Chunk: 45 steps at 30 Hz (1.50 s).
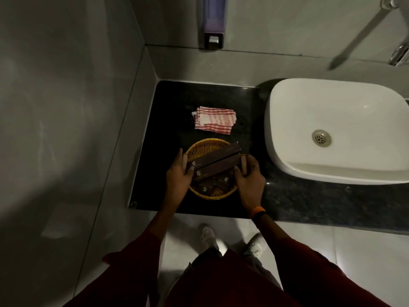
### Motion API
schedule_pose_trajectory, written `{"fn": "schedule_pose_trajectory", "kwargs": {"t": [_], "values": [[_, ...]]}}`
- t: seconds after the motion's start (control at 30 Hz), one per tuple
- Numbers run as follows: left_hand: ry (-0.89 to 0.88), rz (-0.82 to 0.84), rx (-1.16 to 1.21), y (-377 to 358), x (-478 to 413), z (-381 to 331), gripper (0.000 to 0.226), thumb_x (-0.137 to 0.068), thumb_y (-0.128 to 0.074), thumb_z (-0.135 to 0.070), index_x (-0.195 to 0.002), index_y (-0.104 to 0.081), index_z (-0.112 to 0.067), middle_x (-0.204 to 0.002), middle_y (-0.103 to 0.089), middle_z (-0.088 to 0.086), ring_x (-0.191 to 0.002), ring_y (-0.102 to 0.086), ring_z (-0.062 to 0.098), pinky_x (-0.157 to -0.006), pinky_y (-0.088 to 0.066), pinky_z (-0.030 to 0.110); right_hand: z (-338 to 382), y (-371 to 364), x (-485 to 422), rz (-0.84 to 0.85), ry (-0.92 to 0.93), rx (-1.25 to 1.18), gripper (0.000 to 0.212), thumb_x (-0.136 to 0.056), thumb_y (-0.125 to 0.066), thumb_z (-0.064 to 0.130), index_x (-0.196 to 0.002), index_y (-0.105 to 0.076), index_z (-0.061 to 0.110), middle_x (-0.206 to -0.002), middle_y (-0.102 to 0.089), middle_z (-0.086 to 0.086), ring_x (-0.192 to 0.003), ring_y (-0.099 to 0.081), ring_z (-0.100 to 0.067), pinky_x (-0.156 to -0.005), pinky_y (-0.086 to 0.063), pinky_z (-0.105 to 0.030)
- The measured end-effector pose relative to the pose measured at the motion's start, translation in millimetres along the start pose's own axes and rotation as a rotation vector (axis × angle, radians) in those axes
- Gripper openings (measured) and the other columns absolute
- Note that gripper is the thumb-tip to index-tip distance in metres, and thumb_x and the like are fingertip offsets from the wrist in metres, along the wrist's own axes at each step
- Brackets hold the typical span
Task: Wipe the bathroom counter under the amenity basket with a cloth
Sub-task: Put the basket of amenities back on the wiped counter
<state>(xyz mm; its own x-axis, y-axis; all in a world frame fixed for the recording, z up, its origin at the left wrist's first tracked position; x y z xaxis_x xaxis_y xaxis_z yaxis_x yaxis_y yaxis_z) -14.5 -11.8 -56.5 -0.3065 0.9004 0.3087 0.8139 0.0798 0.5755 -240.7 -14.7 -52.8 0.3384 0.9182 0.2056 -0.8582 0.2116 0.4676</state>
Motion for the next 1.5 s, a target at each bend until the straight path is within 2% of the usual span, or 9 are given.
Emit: {"fn": "schedule_pose_trajectory", "kwargs": {"t": [0.2,0.3,0.47,0.63,0.73,0.83,1.03,1.3,1.5], "values": [[-0.011,-0.081,0.065,6,-85,-51,0.052,-0.100,-0.055,-0.026,-0.149,-0.043,-0.015,-0.148,-0.052,0.011,-0.137,-0.050,0.027,-0.113,-0.043,0.042,57,-18,-71,-0.121,0.204,0.105,0.023,-0.096,-0.063,0.018,-0.116,-0.069,0.007,-0.114,-0.072,-0.013,-0.108,-0.067,-0.028,-0.097,-0.048,-0.036],[-0.053,-0.038,0.056,-3,-139,-75,0.046,-0.101,-0.055,-0.016,-0.144,-0.048,-0.004,-0.141,-0.058,0.018,-0.131,-0.055,0.029,-0.109,-0.046,0.037,74,-46,-130,0.023,0.067,0.144,0.026,-0.098,-0.062,0.024,-0.113,-0.070,0.003,-0.115,-0.073,-0.015,-0.111,-0.067,-0.029,-0.092,-0.047,-0.030],[0.115,0.118,0.105,-29,-194,-81,0.060,-0.094,-0.066,-0.014,-0.146,-0.042,0.002,-0.144,-0.055,0.021,-0.133,-0.054,0.033,-0.110,-0.046,0.038,59,-90,-187,0.206,-0.191,0.178,0.049,-0.098,-0.060,0.024,-0.140,-0.051,0.001,-0.141,-0.056,-0.023,-0.131,-0.054,-0.038,-0.111,-0.045,-0.045],[0.154,0.151,0.185,-37,-206,-90,0.034,-0.085,-0.075,-0.012,-0.114,-0.070,0.006,-0.112,-0.073,0.023,-0.102,-0.070,0.027,-0.088,-0.058,0.037,65,-93,-191,0.153,-0.292,-0.001,0.043,-0.095,-0.063,0.019,-0.124,-0.062,-0.012,-0.127,-0.065,-0.030,-0.119,-0.063,-0.041,-0.095,-0.055,-0.044],[0.040,0.140,0.332,-26,-187,-112,0.016,-0.087,-0.070,-0.005,-0.101,-0.073,0.000,-0.087,-0.072,0.011,-0.079,-0.066,0.017,-0.071,-0.051,0.027,87,-67,-177,0.160,-0.248,-0.234,0.025,-0.098,-0.060,0.021,-0.105,-0.071,0.000,-0.109,-0.074,-0.020,-0.102,-0.071,-0.033,-0.085,-0.061,-0.043],[-0.041,0.165,0.436,-21,-164,-150,0.013,-0.087,-0.067,-0.006,-0.092,-0.072,-0.018,-0.080,-0.072,-0.004,-0.065,-0.069,0.001,-0.059,-0.054,0.017,112,-26,-172,0.165,-0.249,-0.398,0.011,-0.091,-0.062,0.023,-0.095,-0.068,0.015,-0.101,-0.075,-0.011,-0.098,-0.073,-0.029,-0.081,-0.064,-0.043],[-0.155,0.286,0.505,-76,-95,-240,0.017,-0.090,-0.070,-0.009,-0.107,-0.070,-0.014,-0.098,-0.075,0.004,-0.086,-0.074,0.015,-0.077,-0.062,0.030,106,115,-174,0.111,-0.223,-0.498,0.006,-0.084,-0.065,0.013,-0.085,-0.062,0.018,-0.071,-0.070,0.005,-0.063,-0.067,-0.010,-0.055,-0.053,-0.022],[-0.178,0.467,0.411,-279,6,-362,0.026,-0.090,-0.073,-0.014,-0.114,-0.067,-0.008,-0.114,-0.074,0.011,-0.101,-0.073,0.028,-0.091,-0.061,0.050,-3,348,-200,-0.035,-0.295,-0.559,0.022,-0.091,-0.065,0.016,-0.111,-0.063,0.010,-0.103,-0.072,-0.011,-0.091,-0.070,-0.023,-0.084,-0.058,-0.039],[-0.193,0.578,0.232,-460,73,-450,0.037,-0.091,-0.072,-0.027,-0.125,-0.062,-0.020,-0.115,-0.070,-0.002,-0.095,-0.071,0.010,-0.071,-0.058,0.013,-106,515,-255,-0.202,-0.367,-0.541,0.016,-0.092,-0.067,0.010,-0.109,-0.065,0.011,-0.093,-0.071,-0.004,-0.086,-0.068,-0.021,-0.079,-0.058,-0.034]]}}
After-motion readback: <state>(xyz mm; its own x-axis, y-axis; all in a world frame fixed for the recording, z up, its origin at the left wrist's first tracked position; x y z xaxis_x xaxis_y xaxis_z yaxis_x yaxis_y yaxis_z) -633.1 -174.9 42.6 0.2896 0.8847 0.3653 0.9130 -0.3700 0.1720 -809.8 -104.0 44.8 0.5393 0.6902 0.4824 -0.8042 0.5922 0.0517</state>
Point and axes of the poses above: each hand's wrist, its own x-axis away from the middle knuckle, its own y-axis out of the back of the hand, z = x × y, the point moved 3 cm from there along -x, towards the middle knuckle
